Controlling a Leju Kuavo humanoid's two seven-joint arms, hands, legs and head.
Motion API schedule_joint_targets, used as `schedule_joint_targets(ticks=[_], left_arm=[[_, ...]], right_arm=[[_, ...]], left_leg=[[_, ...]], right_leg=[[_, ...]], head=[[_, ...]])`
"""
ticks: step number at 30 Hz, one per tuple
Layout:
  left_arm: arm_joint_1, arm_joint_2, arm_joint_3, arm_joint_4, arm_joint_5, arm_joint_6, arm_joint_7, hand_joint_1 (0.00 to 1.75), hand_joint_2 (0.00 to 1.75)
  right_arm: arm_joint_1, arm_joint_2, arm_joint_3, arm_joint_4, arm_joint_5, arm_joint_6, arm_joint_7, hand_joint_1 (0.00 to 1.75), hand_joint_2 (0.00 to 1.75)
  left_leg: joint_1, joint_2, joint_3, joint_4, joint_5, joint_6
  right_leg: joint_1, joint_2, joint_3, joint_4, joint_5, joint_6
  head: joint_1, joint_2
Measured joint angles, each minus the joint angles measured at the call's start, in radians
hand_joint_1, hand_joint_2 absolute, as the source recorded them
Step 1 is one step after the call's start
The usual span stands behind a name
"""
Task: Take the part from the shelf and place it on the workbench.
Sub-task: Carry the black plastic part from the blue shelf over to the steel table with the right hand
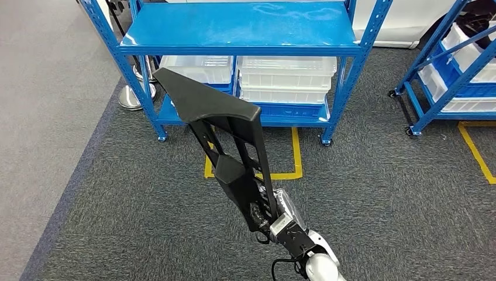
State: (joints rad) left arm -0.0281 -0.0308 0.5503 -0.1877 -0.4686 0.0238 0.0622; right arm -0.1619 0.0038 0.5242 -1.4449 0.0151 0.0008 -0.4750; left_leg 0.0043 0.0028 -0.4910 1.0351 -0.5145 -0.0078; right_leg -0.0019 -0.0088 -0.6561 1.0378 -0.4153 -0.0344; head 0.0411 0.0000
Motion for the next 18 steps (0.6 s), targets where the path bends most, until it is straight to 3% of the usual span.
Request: schedule_joint_targets(ticks=[2, 4, 6, 8, 9, 10, 11, 13, 15, 16, 18], left_arm=[[0.0, 0.001, 0.0, 0.0, -0.004, 0.0, 0.001, 0.0, 1.75], [-0.002, 0.001, 0.0, 0.0, -0.006, 0.0, 0.002, 0.0, 1.75], [-0.005, 0.001, 0.0, 0.0, -0.008, 0.0, 0.002, 0.0, 1.75], [-0.006, 0.001, 0.0, 0.0, -0.01, 0.001, 0.002, 0.0, 1.75], [-0.006, 0.001, 0.0, 0.0, -0.011, 0.001, 0.002, 0.0, 1.75], [-0.006, 0.001, 0.0, 0.0, -0.013, 0.001, 0.003, 0.0, 1.75], [-0.006, 0.0, 0.001, 0.0, -0.014, 0.001, 0.003, 0.0, 1.75], [-0.006, 0.0, 0.0, 0.0, -0.016, 0.001, 0.003, 0.0, 1.75], [-0.006, -0.001, 0.0, 0.0, -0.017, 0.001, 0.004, 0.0, 1.75], [-0.006, -0.002, 0.0, 0.0, -0.018, 0.001, 0.004, 0.0, 1.75], [-0.006, -0.002, 0.001, 0.0, -0.022, 0.001, 0.004, 0.0, 1.75]], right_arm=[[-0.001, 0.0, 0.0, -0.001, -0.001, 0.005, -0.002, 1.75, 1.75], [0.0, -0.001, 0.0, -0.001, -0.001, 0.008, -0.003, 1.75, 1.75], [0.001, -0.003, 0.0, -0.001, -0.001, 0.009, -0.006, 1.75, 1.75], [0.004, -0.006, 0.0, -0.001, -0.001, 0.009, -0.008, 1.75, 1.75], [0.006, -0.007, 0.0, -0.001, -0.001, 0.009, -0.009, 1.75, 1.75], [0.008, -0.008, 0.0, -0.001, -0.001, 0.009, -0.009, 1.75, 1.75], [0.009, -0.009, 0.0, -0.001, -0.001, 0.009, -0.01, 1.75, 1.75], [0.009, -0.01, 0.0, -0.002, 0.0, 0.009, -0.012, 1.75, 1.75], [0.009, -0.011, 0.0, -0.004, 0.002, 0.009, -0.015, 1.75, 1.75], [0.009, -0.011, 0.0, -0.006, 0.003, 0.009, -0.017, 1.75, 1.75], [0.01, -0.012, 0.0, -0.009, 0.004, 0.009, -0.019, 1.75, 1.75]], left_leg=[[-0.008, -0.002, 0.033, -0.066, -0.012, 0.008], [-0.004, 0.001, 0.028, -0.084, 0.008, 0.02], [0.001, 0.006, 0.015, -0.098, 0.03, 0.039], [0.0, 0.01, -0.005, -0.094, 0.044, 0.049], [-0.001, 0.011, -0.016, -0.089, 0.049, 0.049], [-0.001, 0.011, -0.027, -0.083, 0.054, 0.048], [0.0, 0.011, -0.039, -0.076, 0.058, 0.046], [0.001, 0.011, -0.06, -0.055, 0.06, 0.042], [-0.001, 0.01, -0.078, -0.034, 0.06, 0.034], [-0.002, 0.009, -0.085, -0.027, 0.061, 0.028], [-0.003, 0.009, -0.091, -0.022, 0.065, 0.016]], right_leg=[[-0.003, -0.001, -0.006, -0.007, 0.02, 0.011], [-0.003, 0.001, -0.012, -0.012, 0.025, 0.022], [-0.003, 0.006, -0.032, 0.034, -0.028, 0.031], [-0.007, 0.008, -0.065, 0.151, -0.112, 0.038], [-0.01, 0.008, -0.078, 0.21, -0.136, 0.041], [-0.012, 0.008, -0.081, 0.248, -0.138, 0.044], [-0.014, 0.008, -0.068, 0.254, -0.122, 0.047], [-0.017, 0.007, 0.009, 0.159, -0.082, 0.047], [-0.015, 0.008, 0.088, 0.042, -0.085, 0.043], [-0.013, 0.008, 0.104, 0.013, -0.095, 0.04], [-0.011, 0.009, 0.103, 0.002, -0.097, 0.031]], head=[[0.0, 0.0], [0.0, 0.0], [0.001, 0.0], [0.002, 0.0], [0.001, 0.0], [0.001, 0.0], [0.001, 0.0], [0.001, 0.0], [0.001, 0.0], [0.001, 0.0], [0.001, 0.0]])
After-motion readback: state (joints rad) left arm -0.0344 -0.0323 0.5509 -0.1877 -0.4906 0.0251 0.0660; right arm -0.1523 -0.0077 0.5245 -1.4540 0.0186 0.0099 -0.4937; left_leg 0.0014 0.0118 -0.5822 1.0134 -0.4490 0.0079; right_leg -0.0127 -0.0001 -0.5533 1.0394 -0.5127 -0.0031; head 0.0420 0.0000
